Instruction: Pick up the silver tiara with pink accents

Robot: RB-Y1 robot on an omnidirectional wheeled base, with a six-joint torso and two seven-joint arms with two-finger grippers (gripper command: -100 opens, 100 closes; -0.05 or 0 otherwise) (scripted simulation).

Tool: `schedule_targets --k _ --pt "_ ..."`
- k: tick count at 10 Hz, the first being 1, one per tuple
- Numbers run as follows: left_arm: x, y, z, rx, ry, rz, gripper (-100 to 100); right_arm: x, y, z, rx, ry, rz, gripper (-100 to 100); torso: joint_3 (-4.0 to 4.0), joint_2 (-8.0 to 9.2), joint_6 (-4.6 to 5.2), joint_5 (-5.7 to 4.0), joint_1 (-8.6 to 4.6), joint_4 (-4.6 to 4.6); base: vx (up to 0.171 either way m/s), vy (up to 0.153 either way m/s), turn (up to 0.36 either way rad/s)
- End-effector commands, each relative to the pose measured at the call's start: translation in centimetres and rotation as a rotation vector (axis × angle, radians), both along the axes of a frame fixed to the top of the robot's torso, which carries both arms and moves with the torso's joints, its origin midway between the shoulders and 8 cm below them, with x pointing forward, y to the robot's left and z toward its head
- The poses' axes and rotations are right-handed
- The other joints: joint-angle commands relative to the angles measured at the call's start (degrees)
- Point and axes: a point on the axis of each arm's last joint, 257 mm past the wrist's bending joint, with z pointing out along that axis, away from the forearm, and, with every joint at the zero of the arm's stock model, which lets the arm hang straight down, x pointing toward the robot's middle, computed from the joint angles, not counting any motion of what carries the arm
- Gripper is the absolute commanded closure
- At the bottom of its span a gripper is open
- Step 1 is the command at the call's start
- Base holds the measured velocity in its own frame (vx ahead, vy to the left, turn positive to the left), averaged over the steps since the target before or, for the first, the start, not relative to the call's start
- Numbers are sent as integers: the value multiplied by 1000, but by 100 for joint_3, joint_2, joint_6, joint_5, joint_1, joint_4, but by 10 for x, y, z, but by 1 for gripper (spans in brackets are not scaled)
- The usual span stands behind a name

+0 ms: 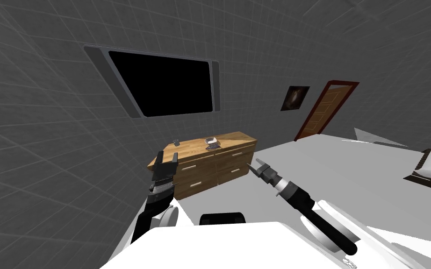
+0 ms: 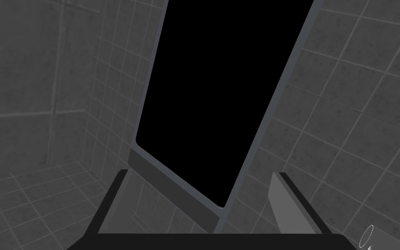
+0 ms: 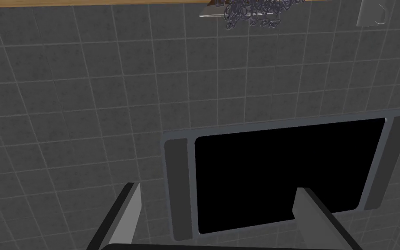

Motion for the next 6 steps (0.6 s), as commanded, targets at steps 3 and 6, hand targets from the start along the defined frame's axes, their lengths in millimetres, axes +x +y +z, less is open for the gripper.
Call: schedule_targets --k 3,6 --pt "0 0 0 0 0 0 0 -1 -15 -27 -178 45 17 -100 -2 -3 -1 0 3 0 -18 -28 37" --pt "0 0 0 0 0 0 0 -4 -37 -56 -368 89 24 -100 -5 -9 1 2 10 -2 -1 -12 68"
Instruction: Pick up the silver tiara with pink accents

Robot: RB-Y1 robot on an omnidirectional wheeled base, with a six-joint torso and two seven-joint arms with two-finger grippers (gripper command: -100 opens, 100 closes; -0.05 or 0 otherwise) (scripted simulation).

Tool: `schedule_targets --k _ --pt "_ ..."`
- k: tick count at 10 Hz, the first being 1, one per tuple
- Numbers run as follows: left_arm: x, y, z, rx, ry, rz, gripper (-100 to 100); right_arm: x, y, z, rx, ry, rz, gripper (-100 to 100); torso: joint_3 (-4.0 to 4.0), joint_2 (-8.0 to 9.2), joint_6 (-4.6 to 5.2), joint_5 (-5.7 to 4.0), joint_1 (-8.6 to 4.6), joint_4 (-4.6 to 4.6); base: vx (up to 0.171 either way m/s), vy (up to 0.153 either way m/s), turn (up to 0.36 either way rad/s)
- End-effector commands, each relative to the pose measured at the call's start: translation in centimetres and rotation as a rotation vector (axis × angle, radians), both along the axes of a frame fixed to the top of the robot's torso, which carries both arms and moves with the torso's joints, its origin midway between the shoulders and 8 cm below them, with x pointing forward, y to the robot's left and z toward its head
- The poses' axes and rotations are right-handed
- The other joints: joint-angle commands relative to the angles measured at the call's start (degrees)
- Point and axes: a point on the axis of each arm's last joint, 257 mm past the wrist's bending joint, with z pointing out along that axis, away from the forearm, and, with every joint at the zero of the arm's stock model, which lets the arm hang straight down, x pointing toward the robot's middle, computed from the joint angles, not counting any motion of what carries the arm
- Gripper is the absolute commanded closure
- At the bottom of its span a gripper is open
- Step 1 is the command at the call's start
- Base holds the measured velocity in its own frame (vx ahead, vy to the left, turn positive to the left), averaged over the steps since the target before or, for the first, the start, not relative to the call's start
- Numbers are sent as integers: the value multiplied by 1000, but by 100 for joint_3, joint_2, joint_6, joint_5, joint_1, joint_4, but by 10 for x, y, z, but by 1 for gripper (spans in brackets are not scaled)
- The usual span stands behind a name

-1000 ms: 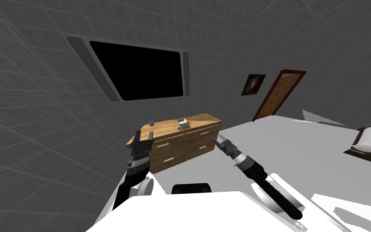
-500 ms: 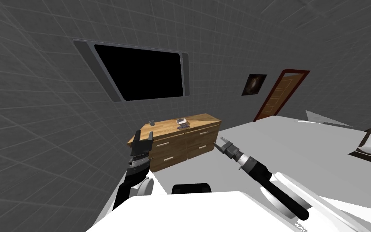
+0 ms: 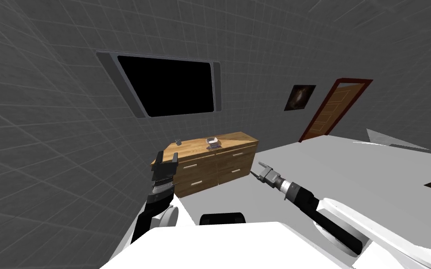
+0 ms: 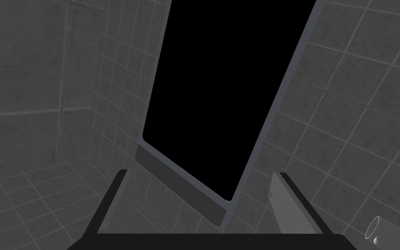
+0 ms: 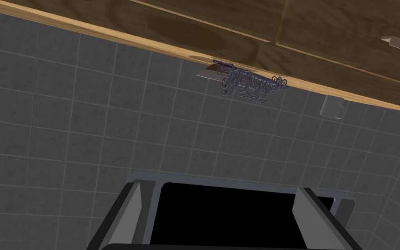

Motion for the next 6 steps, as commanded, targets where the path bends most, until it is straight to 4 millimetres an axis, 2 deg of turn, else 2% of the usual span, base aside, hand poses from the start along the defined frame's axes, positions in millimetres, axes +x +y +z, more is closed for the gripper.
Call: schedule_targets --k 1,2,3,6 --pt "0 0 0 0 0 0 0 1 -8 -5 -68 13 12 -100 0 0 0 0 0 0 3 -5 52" --pt "0 0 0 0 0 0 0 1 -9 -5 -74 14 16 -100 -1 -1 1 1 2 0 0 0 0" --pt "0 0 0 0 0 0 0 0 -21 -17 -161 31 20 -100 -1 -1 1 1 3 0 10 6 112" --pt "0 0 0 0 0 0 0 -1 -37 -26 -287 52 50 -100 -5 -8 -1 2 7 -2 16 8 83"
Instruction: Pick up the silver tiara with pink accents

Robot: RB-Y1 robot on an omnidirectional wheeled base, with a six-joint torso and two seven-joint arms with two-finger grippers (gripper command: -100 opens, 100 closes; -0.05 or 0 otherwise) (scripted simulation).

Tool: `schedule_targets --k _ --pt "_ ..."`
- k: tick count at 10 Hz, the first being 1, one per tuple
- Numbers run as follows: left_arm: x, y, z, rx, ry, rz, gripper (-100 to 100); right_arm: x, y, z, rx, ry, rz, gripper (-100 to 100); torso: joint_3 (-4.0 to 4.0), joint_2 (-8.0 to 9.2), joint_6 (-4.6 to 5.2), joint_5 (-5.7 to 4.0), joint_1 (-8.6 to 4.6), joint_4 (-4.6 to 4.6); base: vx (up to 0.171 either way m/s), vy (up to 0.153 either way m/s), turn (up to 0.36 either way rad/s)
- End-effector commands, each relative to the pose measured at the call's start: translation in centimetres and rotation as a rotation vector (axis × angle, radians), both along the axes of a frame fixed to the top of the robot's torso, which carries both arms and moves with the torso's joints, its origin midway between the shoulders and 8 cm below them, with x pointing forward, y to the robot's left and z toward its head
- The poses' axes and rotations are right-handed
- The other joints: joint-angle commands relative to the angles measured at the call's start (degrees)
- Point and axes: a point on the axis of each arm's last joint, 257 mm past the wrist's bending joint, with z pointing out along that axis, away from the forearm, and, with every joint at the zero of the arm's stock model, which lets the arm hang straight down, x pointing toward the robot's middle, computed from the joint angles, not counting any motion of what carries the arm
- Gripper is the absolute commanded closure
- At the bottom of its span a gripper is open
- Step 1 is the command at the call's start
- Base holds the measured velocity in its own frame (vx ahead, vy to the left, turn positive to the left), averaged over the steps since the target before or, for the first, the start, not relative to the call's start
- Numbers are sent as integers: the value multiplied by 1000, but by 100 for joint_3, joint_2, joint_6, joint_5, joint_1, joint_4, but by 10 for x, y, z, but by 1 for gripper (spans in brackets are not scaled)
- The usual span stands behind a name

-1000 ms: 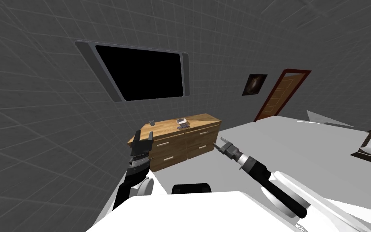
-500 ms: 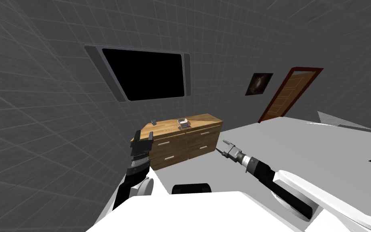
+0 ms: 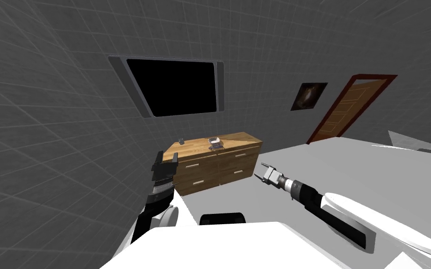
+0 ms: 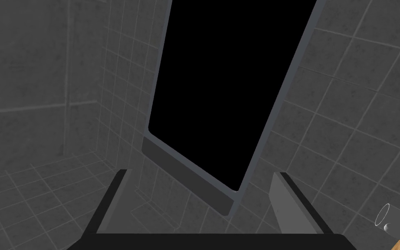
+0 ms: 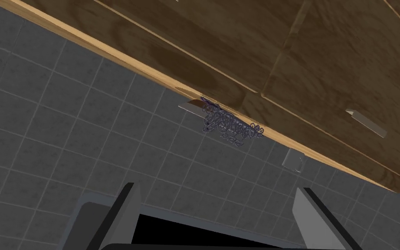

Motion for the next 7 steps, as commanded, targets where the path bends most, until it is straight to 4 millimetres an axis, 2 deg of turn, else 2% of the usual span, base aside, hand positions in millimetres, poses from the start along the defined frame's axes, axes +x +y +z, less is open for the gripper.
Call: schedule_targets --k 1,2,5,7 --pt "0 0 0 0 0 0 0 -1 -16 -11 -104 14 12 -100 0 0 0 0 0 0 30 28 119" --pt "0 0 0 0 0 0 0 -1 -18 -9 -127 19 27 -100 -2 -4 -2 1 5 -1 27 20 77" --pt "0 0 0 0 0 0 0 -1 -44 -20 -291 37 51 -100 -4 -7 0 2 8 -2 39 36 135" --pt "0 0 0 0 0 0 0 0 -47 -18 -321 42 70 -100 -6 -10 1 3 12 -2 33 23 26"
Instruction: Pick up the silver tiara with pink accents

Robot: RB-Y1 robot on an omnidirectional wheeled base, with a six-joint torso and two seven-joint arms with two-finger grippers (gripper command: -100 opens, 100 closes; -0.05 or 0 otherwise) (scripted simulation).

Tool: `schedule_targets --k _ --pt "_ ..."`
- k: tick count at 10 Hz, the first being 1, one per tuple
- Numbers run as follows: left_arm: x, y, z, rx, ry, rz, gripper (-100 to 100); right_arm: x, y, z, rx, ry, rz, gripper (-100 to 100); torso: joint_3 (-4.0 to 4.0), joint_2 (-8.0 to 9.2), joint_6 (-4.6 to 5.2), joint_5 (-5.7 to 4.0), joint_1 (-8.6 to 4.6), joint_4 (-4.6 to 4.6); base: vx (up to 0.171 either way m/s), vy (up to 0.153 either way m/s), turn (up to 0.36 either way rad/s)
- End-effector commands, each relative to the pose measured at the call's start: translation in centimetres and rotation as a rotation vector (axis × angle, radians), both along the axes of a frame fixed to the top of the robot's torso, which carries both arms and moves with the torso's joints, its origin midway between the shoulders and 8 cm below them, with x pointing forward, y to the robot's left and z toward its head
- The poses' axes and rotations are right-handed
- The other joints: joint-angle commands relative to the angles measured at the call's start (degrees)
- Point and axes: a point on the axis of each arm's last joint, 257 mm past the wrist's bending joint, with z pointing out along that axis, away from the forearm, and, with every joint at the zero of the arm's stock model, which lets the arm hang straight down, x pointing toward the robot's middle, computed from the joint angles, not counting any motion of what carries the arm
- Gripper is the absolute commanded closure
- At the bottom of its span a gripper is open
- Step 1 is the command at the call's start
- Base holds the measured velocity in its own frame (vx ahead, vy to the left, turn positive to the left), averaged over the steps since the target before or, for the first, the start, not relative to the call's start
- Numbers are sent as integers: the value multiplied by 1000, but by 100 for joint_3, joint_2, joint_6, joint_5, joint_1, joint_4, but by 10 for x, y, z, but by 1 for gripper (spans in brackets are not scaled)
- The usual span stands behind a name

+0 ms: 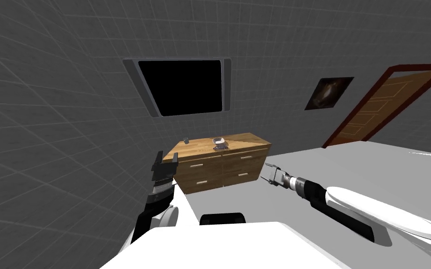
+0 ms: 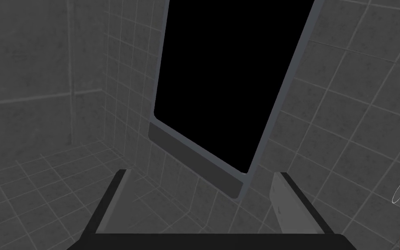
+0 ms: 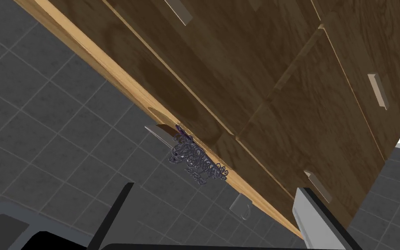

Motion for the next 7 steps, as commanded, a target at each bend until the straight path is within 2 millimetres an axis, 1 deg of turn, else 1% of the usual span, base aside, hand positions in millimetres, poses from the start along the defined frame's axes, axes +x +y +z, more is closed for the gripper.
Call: schedule_targets --k 1,2,3,4,5,6,7 --pt "0 0 0 0 0 0 0 1 -13 -2 -80 7 15 -100 0 0 0 0 0 0 36 26 194" --pt "0 0 0 0 0 0 0 2 -15 -1 -98 11 27 -100 -2 -5 -7 0 3 -1 46 29 95" --pt "0 0 0 0 0 0 0 3 -26 -2 -167 15 39 -100 -4 -7 -1 1 5 -1 69 41 140" --pt "0 0 0 0 0 0 0 3 -28 -1 -183 18 49 -100 -8 -15 -5 2 9 -3 68 45 102" --pt "0 0 0 0 0 0 0 4 -39 -1 -249 22 64 -100 -9 -16 -2 2 11 -4 91 64 175" --pt "0 0 0 0 0 0 0 5 -40 1 -261 24 71 -100 -14 -24 -5 4 18 -5 72 57 90" --pt "0 0 0 0 0 0 0 7 -51 2 -325 27 87 -100 -12 -19 -2 4 18 -5 75 80 200"
